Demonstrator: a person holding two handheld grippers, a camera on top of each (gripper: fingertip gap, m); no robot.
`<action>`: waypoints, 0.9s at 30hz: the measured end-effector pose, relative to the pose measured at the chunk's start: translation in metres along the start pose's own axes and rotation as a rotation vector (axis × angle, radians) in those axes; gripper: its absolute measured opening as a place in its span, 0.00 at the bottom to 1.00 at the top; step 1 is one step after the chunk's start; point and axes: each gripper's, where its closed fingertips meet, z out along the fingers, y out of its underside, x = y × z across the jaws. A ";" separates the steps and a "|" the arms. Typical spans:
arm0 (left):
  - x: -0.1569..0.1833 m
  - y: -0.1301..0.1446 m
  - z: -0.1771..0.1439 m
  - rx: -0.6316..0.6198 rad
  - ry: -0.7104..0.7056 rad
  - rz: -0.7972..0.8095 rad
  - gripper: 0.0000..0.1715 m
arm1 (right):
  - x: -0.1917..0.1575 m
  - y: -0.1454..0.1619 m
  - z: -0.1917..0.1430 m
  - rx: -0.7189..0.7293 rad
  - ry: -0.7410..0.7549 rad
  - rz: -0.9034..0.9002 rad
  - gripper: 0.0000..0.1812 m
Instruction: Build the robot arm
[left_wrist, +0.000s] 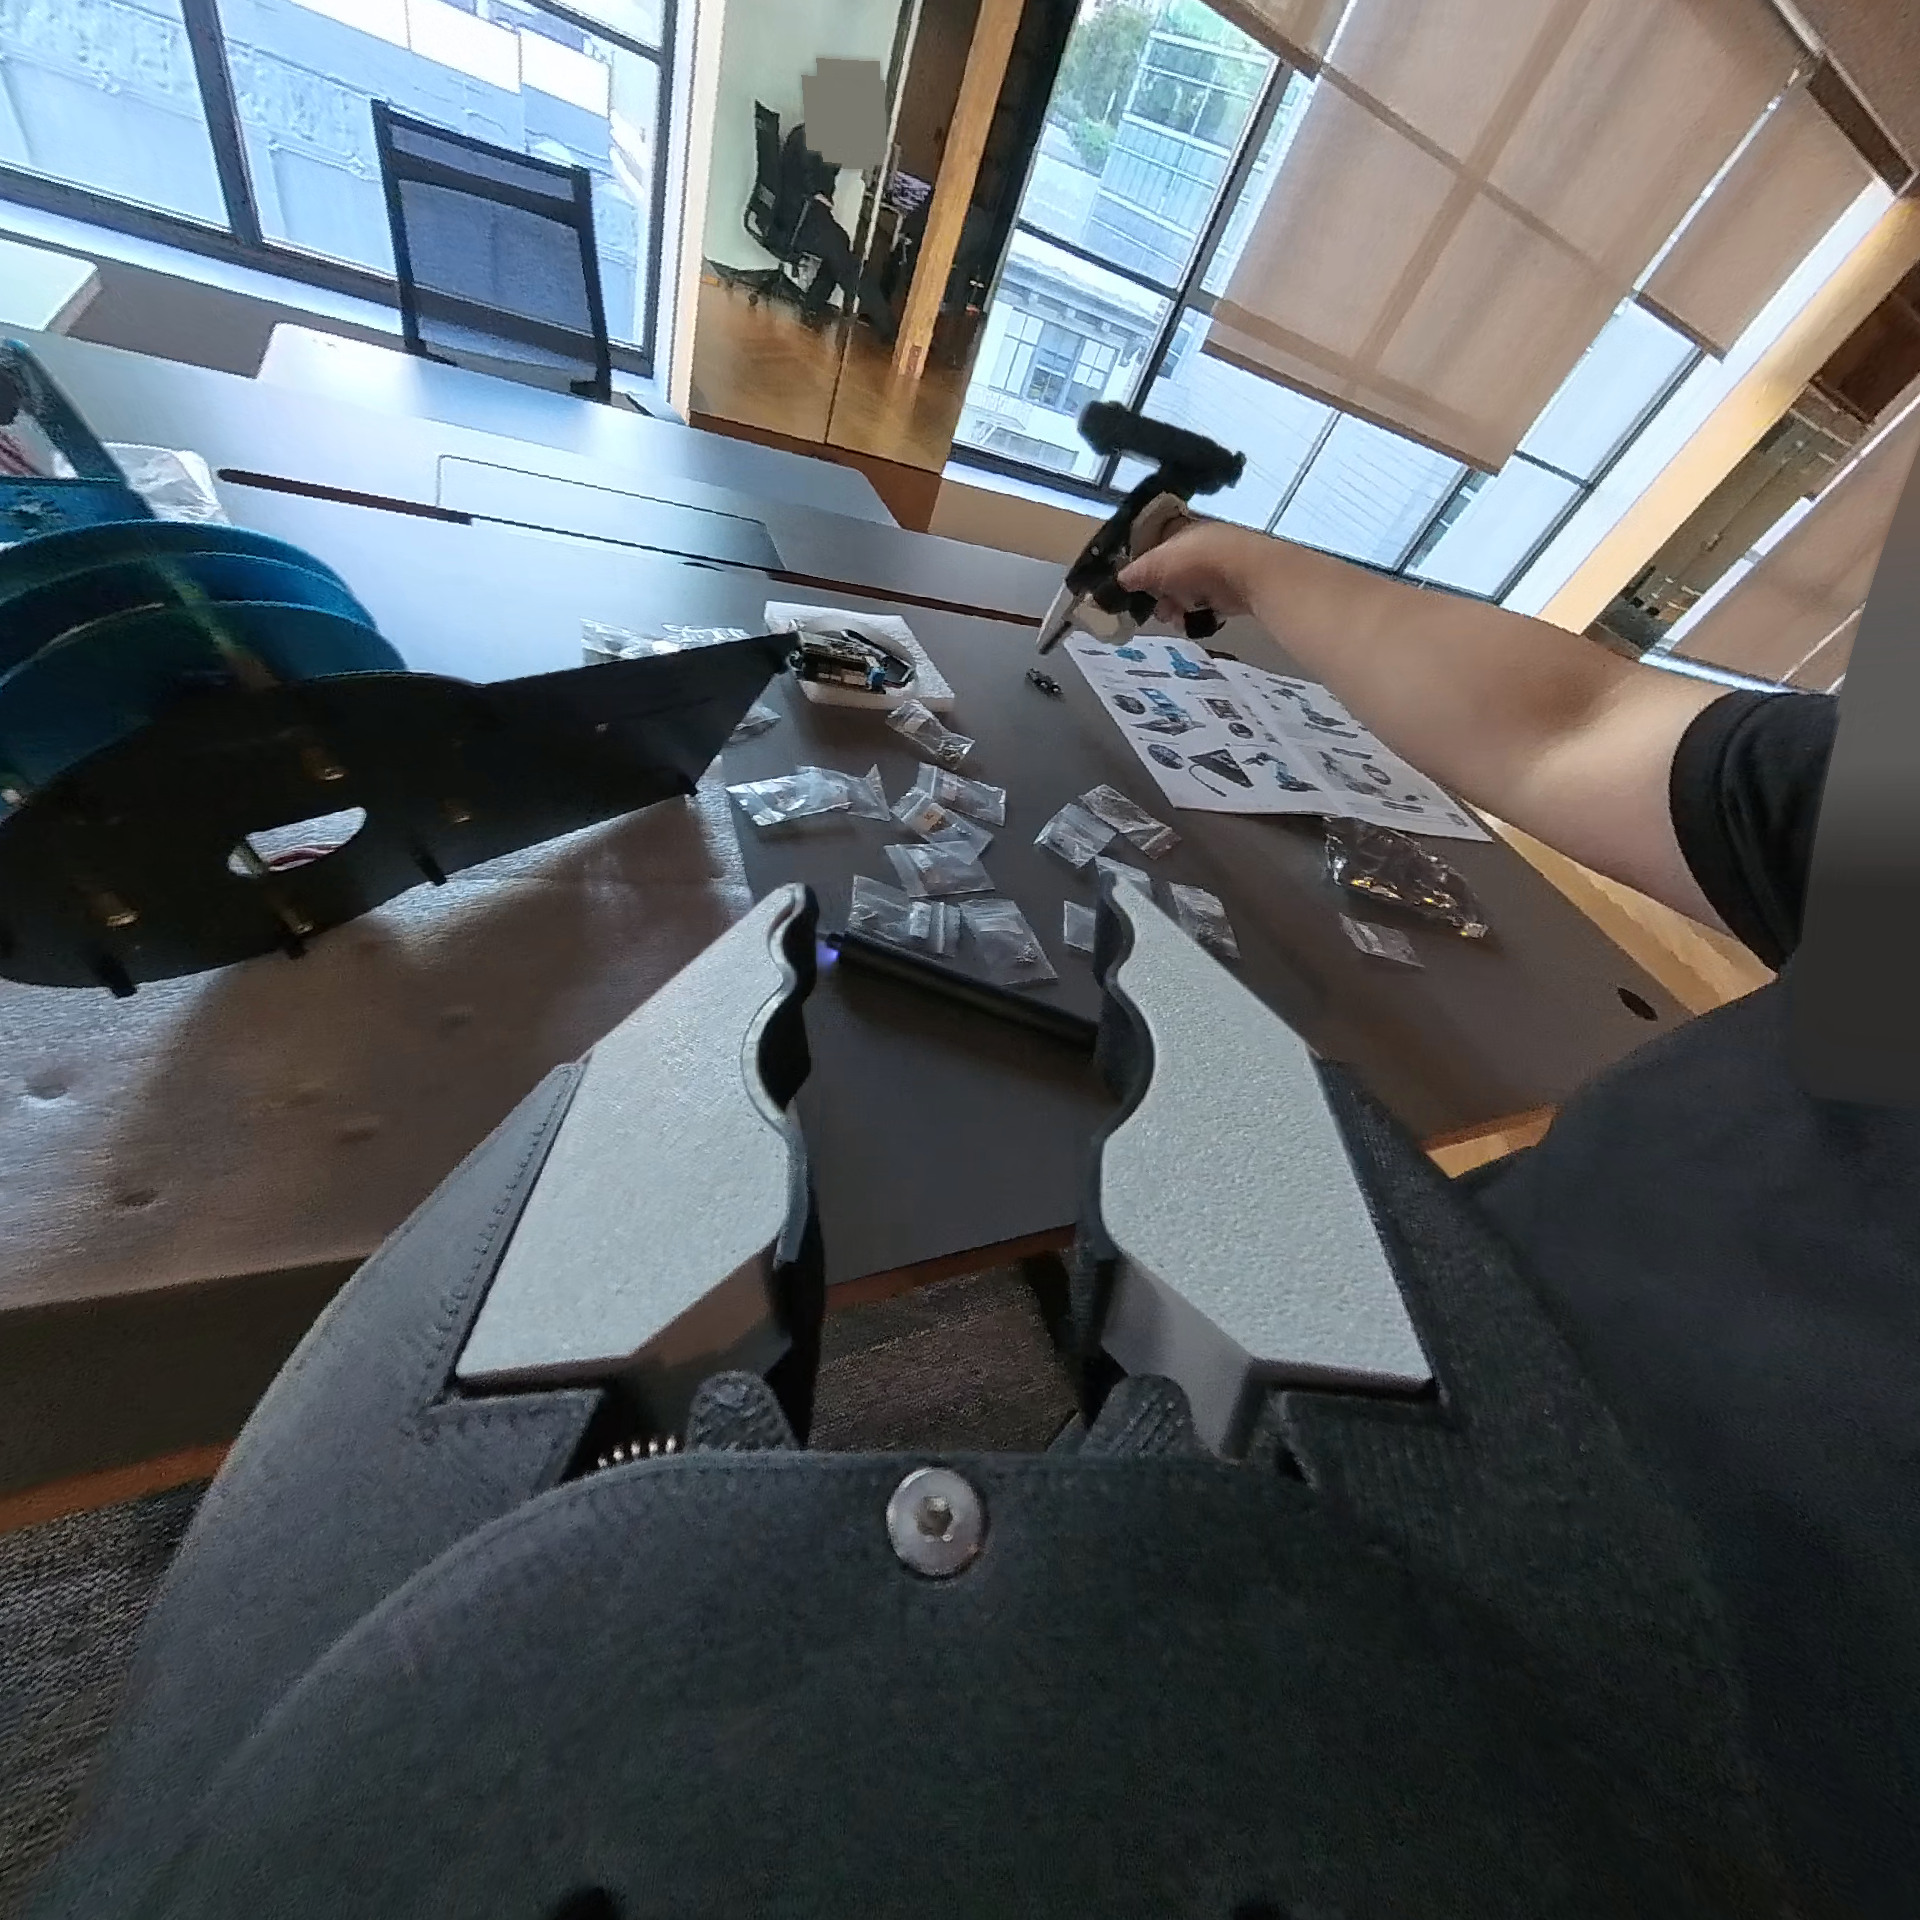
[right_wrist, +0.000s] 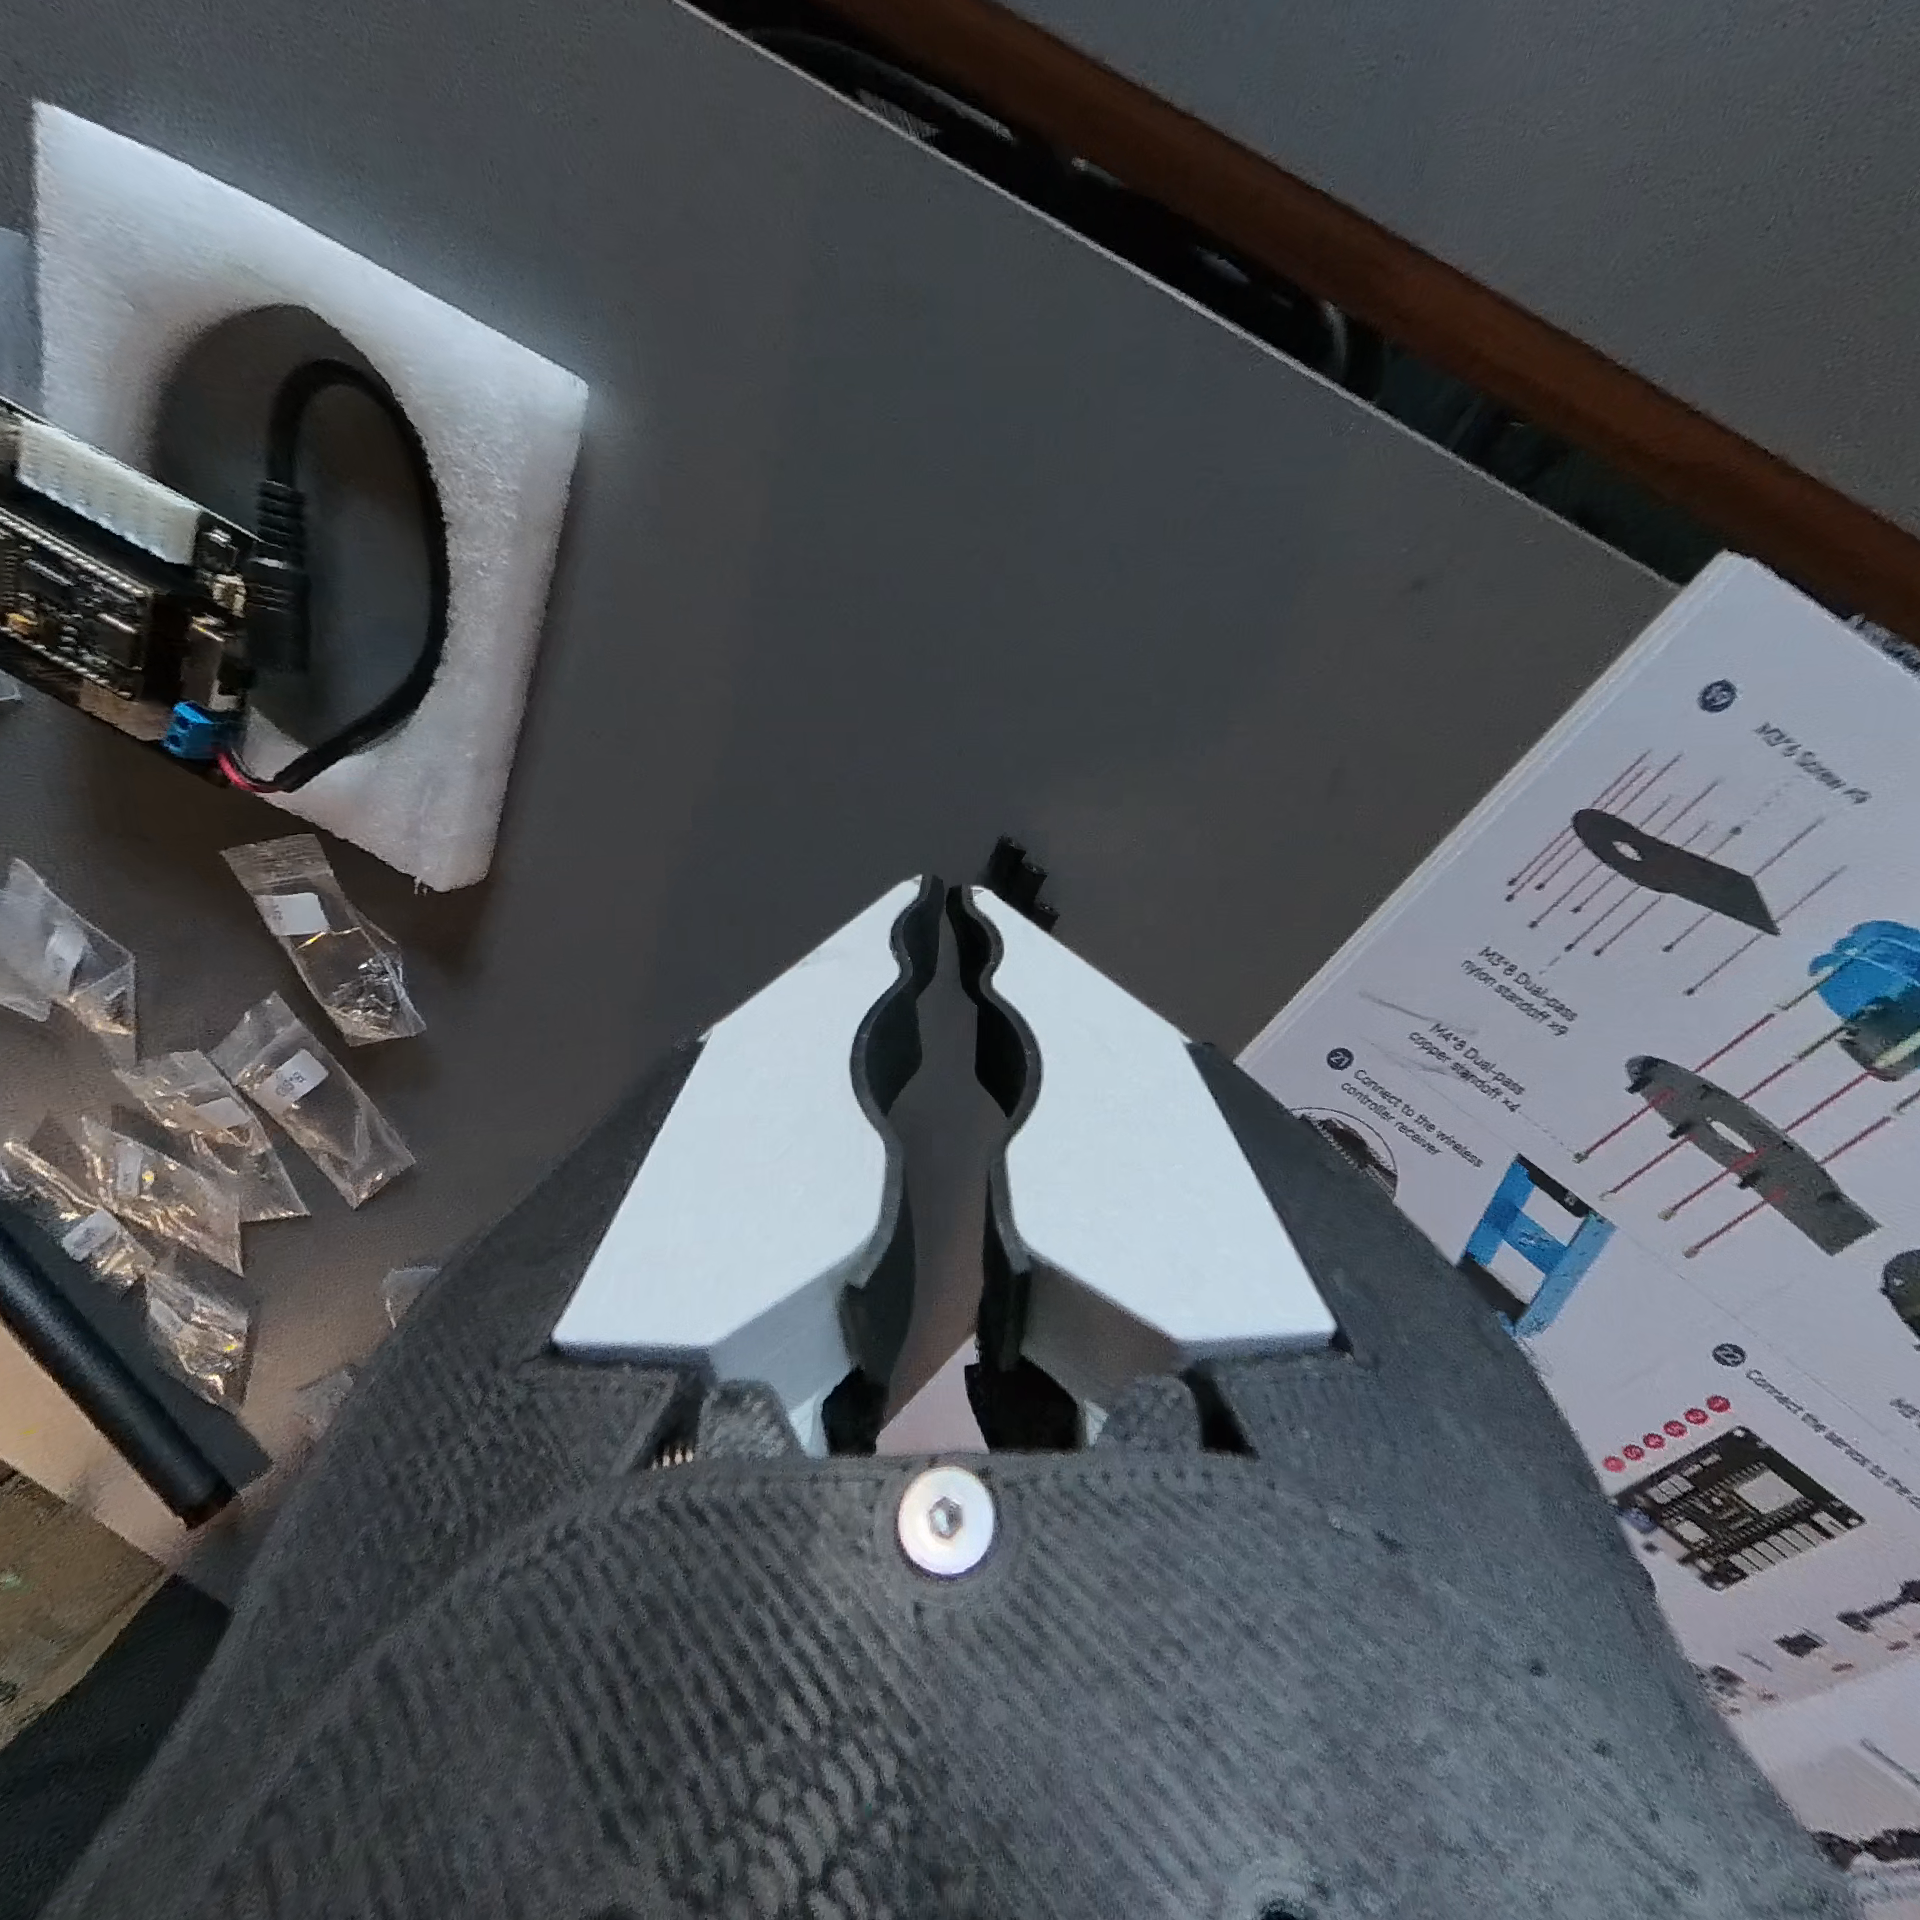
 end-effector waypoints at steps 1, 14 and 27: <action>-0.004 -0.001 0.000 -0.002 -0.001 -0.005 0.30 | 0.002 0.003 0.003 -0.021 0.013 0.003 0.02; -0.025 -0.001 0.019 -0.045 0.058 -0.022 0.31 | 0.010 -0.001 0.013 -0.048 0.128 -0.028 0.05; -0.037 -0.003 0.028 -0.051 0.073 -0.036 0.30 | -0.003 -0.001 0.022 -0.068 0.081 -0.070 0.05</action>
